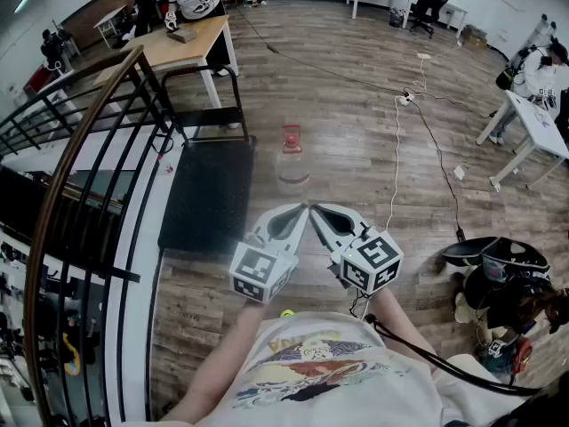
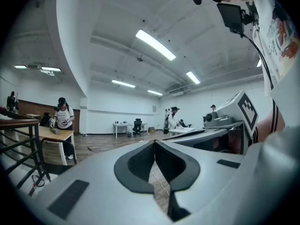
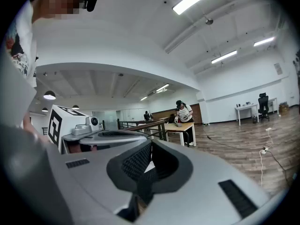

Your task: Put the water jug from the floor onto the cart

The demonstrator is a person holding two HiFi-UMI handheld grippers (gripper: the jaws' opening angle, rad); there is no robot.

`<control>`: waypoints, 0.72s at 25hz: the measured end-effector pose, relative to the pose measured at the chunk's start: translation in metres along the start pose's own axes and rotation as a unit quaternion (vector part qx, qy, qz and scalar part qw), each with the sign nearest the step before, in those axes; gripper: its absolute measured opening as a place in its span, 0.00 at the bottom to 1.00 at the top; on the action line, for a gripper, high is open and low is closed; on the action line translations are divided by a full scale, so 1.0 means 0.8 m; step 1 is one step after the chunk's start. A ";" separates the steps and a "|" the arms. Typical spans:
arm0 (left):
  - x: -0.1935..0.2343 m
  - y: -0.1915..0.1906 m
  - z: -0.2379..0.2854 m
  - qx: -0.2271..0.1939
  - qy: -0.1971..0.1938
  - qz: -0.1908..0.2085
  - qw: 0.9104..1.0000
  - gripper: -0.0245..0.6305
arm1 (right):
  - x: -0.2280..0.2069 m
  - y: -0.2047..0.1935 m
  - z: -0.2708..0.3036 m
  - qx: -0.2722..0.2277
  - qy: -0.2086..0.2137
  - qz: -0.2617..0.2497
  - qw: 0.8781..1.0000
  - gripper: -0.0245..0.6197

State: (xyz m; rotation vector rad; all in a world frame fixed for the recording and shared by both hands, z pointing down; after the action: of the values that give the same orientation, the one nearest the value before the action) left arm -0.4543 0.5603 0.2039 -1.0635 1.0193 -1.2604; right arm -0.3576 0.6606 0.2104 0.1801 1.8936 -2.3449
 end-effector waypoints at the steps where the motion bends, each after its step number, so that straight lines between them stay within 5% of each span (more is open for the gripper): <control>1: 0.001 0.001 0.000 0.000 0.000 -0.001 1.000 0.06 | 0.000 0.001 0.001 0.001 0.000 -0.001 1.000 0.07; 18: 0.017 -0.016 -0.024 0.004 -0.007 -0.004 1.000 0.06 | 0.025 -0.008 0.019 0.002 -0.011 0.015 1.000 0.07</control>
State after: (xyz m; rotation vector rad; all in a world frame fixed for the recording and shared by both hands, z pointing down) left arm -0.4748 0.5457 0.2121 -1.0711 0.9989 -1.2610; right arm -0.3783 0.6464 0.2167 0.1806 1.8623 -2.3213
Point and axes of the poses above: the fingertips, and each gripper's own axes: z forward along the fingers, x to its left, y out of its top, the point moved 9 cm from there along -z, backward along the fingers, and after that the axes turned 6 degrees about x, right-handed, at the moved point
